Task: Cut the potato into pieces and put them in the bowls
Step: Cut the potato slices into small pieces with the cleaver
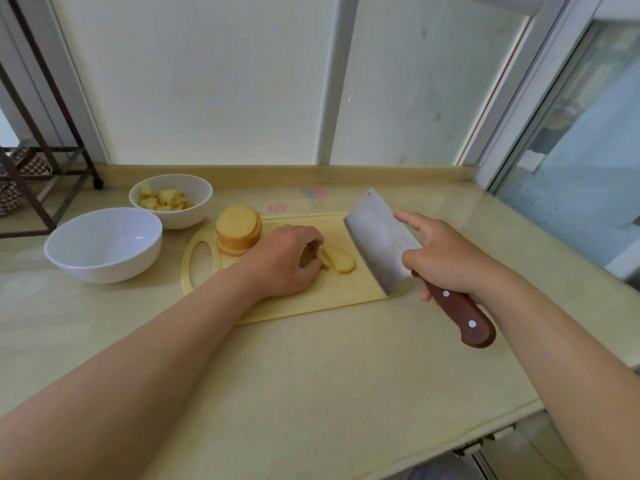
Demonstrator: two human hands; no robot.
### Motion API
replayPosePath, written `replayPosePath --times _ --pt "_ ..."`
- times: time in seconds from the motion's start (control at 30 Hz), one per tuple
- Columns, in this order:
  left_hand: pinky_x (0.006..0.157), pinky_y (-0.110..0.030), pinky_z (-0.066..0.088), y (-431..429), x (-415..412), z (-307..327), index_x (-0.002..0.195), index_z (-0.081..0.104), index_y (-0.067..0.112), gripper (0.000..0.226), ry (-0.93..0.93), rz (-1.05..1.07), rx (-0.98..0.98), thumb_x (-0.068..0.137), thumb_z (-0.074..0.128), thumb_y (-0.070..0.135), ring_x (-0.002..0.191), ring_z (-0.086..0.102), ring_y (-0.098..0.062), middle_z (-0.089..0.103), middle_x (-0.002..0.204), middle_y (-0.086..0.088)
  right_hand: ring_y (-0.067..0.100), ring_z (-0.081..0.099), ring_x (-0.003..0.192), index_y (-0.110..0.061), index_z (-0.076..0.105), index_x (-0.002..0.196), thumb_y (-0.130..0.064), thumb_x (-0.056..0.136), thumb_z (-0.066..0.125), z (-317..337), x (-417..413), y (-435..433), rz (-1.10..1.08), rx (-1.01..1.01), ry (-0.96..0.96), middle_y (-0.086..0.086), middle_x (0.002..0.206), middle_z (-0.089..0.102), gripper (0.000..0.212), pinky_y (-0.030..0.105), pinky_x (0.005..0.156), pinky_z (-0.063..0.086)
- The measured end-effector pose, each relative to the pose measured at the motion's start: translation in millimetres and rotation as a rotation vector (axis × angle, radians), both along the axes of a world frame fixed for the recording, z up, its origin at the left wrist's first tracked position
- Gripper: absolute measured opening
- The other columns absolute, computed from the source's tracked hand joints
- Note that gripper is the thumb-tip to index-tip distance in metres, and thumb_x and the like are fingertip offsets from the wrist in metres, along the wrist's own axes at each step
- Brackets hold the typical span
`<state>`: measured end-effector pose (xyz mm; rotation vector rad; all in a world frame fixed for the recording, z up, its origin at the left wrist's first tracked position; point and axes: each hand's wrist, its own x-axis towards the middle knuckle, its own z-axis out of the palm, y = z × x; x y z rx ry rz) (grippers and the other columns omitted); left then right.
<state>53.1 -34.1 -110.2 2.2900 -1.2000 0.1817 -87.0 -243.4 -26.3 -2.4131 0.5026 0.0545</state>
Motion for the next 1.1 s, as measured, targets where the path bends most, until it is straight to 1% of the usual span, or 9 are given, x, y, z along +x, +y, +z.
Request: replayPosePath --times 0.17,0.5,0.6,0.67,0.77,0.87,1.0,1.03,1.1 --pt "0.085 -0.028 0.046 -2 1 -1 0.114 0.060 0.021 0.028 0.014 0.005 0.006 0.088 0.064 0.032 0.097 0.056 -0.014 0.064 0.105 0.008 0.022 0.065 0.044 -0.047 0.027 0.160 -0.001 0.091 0.045 -3 3 3 0.028 0.012 0.011 -0.011 0.085 0.043 0.085 0.026 0.045 0.049" --pt "0.089 -0.033 0.049 -5 -1 1 0.121 0.062 0.020 0.034 0.029 0.018 -0.028 0.089 0.067 0.032 0.101 0.059 -0.015 0.068 0.109 0.005 0.018 0.063 0.041 -0.047 0.026 0.161 -0.003 0.092 0.046 1 8 8 0.086 -0.027 0.009 -0.012 0.076 0.044 0.084 0.028 0.049 0.051" --pt "0.090 -0.035 0.047 -6 -1 2 0.122 0.065 0.020 0.033 0.018 -0.002 -0.018 0.091 0.066 0.032 0.101 0.059 -0.018 0.070 0.108 0.004 0.016 0.062 0.040 -0.047 0.025 0.161 -0.002 0.093 0.046 3 12 9 0.112 -0.043 0.023 -0.011 0.050 0.059 0.084 0.027 0.050 0.051" --pt "0.089 -0.034 0.047 -6 -1 2 0.119 0.067 0.019 0.031 0.018 -0.009 -0.028 0.090 0.068 0.030 0.098 0.060 -0.018 0.071 0.106 0.004 0.014 0.061 0.039 -0.047 0.023 0.161 -0.002 0.093 0.046 5 14 11 0.131 -0.050 0.031 -0.023 0.043 0.058 0.084 0.026 0.051 0.051" --pt "0.084 -0.031 0.049 -6 -2 3 0.115 0.069 0.017 0.031 0.034 -0.015 -0.059 0.087 0.072 0.029 0.091 0.061 -0.015 0.070 0.102 0.003 0.012 0.059 0.037 -0.047 0.023 0.161 -0.003 0.094 0.046 7 21 15 0.148 -0.053 0.027 -0.023 0.042 0.057 0.083 0.025 0.050 0.049" --pt "0.079 -0.028 0.051 -6 -4 4 0.111 0.069 0.017 0.032 0.051 -0.028 -0.072 0.083 0.076 0.032 0.080 0.058 -0.010 0.066 0.095 0.005 0.011 0.057 0.037 -0.047 0.022 0.162 -0.001 0.092 0.045 7 28 17 0.189 -0.070 0.021 -0.018 0.043 0.060 0.086 0.030 0.056 0.051" --pt "0.068 -0.012 0.043 -7 -7 6 0.105 0.070 0.017 0.031 0.052 -0.030 -0.066 0.081 0.078 0.034 0.069 0.053 -0.002 0.057 0.088 0.007 0.014 0.061 0.041 -0.051 0.023 0.160 0.000 0.090 0.044 7 37 16 0.249 -0.120 0.022 -0.017 0.046 0.061 0.089 0.033 0.055 0.054" --pt "0.065 -0.008 0.040 -7 -9 6 0.104 0.071 0.016 0.031 0.053 -0.033 -0.070 0.080 0.079 0.033 0.067 0.052 -0.001 0.057 0.086 0.006 0.016 0.062 0.042 -0.051 0.023 0.160 0.000 0.090 0.044 7 39 15 0.262 -0.134 0.018 -0.013 0.050 0.064 0.090 0.034 0.054 0.054" --pt "0.064 -0.006 0.039 -6 -10 7 0.102 0.072 0.013 0.031 0.045 -0.043 -0.076 0.079 0.080 0.032 0.064 0.051 0.000 0.055 0.085 0.007 0.019 0.066 0.045 -0.054 0.024 0.159 0.000 0.090 0.045 8 42 16 0.288 -0.153 0.007 -0.007 0.073 0.068 0.090 0.035 0.054 0.055"
